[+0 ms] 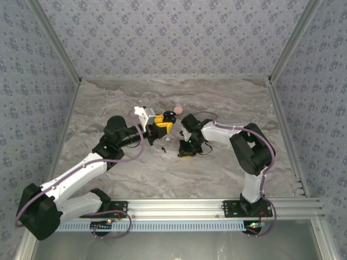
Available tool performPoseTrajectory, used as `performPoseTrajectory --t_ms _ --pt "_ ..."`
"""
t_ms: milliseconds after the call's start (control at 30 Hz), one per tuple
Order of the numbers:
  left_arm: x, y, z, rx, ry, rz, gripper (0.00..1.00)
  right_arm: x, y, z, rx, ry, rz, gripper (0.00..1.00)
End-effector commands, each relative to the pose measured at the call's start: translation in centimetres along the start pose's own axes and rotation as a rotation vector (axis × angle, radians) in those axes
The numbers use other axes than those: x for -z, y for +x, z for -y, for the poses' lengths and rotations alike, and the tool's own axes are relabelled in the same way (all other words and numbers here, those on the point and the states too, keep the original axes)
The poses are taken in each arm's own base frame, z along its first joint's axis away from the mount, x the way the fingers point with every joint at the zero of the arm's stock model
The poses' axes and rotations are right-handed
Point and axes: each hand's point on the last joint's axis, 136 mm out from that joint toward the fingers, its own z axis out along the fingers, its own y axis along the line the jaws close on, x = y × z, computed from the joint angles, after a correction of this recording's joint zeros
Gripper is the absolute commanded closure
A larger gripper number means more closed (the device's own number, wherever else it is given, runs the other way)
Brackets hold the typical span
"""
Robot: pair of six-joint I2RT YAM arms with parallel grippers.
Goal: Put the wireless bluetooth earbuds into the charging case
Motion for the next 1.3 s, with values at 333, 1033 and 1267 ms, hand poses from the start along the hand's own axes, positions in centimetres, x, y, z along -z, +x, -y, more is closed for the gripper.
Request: performPoseTrajectory --t_ms 333,1033,1267 --pt "0.6 -1.2 0.3 -0.044 -0.008 0.036 0.76 1.6 -2.5 -2.4 0.067 -0.067 0.1 0.77" --pt "0.8 -1.5 0.2 -0.049 -0.018 0.038 0.76 1.5 -4.6 -2.7 0.242 0.006 0.032 0.86" --pt "0.8 -1.4 0.2 -0.047 -0.02 0.036 0.76 0.3 -4.4 -2.2 0.23 0.022 -0.005 0.87"
